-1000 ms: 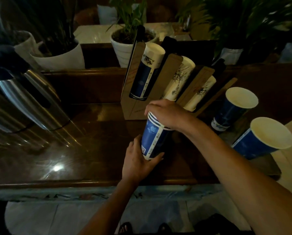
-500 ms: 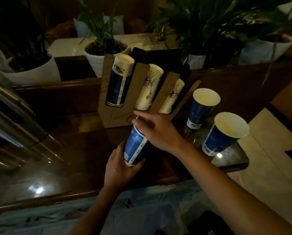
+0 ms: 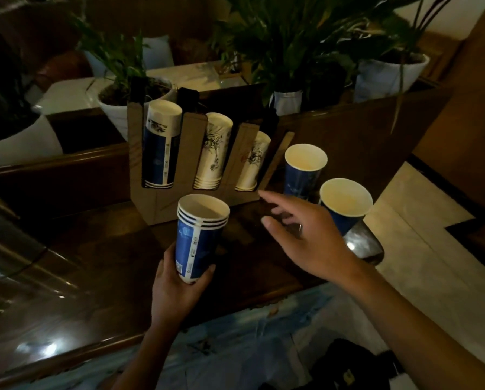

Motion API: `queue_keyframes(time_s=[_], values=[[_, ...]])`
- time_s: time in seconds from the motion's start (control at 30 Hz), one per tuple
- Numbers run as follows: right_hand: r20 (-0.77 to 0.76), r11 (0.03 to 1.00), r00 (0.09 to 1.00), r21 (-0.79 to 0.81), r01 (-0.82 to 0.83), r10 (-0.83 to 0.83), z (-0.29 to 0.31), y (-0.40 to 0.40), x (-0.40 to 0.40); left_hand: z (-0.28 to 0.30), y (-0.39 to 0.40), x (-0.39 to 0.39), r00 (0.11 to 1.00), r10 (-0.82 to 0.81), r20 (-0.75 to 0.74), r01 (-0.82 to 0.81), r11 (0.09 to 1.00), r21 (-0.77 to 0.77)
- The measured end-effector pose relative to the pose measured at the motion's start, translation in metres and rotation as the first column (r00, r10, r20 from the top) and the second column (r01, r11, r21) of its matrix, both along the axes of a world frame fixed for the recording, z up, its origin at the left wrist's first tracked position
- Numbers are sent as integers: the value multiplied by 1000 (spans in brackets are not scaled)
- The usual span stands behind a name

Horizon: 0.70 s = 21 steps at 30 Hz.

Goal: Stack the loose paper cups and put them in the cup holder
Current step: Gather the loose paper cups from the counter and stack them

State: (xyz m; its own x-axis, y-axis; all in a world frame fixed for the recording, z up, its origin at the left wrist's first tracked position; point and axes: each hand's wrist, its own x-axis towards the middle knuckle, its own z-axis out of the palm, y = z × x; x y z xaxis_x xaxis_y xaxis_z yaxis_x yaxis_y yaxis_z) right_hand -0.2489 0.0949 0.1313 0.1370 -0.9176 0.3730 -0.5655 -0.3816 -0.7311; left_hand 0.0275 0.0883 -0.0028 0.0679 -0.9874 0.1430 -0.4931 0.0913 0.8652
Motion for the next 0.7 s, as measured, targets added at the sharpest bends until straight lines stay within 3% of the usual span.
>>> queue_keyframes(time_s=[0.1,0.2,0.27,0.33,0.4,0.5,0.7], values=[[-102,969,979,-189,157,-179,9,9,-24,-1,-2,0,1000,11,26,-11,1000,-2],[-321,827,777,-372,422,-541,14,7,-46,-3,-2,0,997,35,65,-34,999,-21],[-448,764,621,-328,556,-644,12,2,-58,-2,-1,1,997,33,66,-31,999,-25],[-515,720,548,-221,658,-659,3,-4,-67,-1,-1,2,998,27,59,-26,999,-25],[-524,706,556,-132,696,-645,-9,-9,-73,-1,-3,2,998,38,51,-37,999,-15],[-462,744,641,-65,665,-613,-23,-11,-77,-4,-4,3,997,56,50,-56,998,5],[-334,896,840,-33,444,-428,-29,-8,-62,-9,-6,7,997,65,39,-66,998,15]])
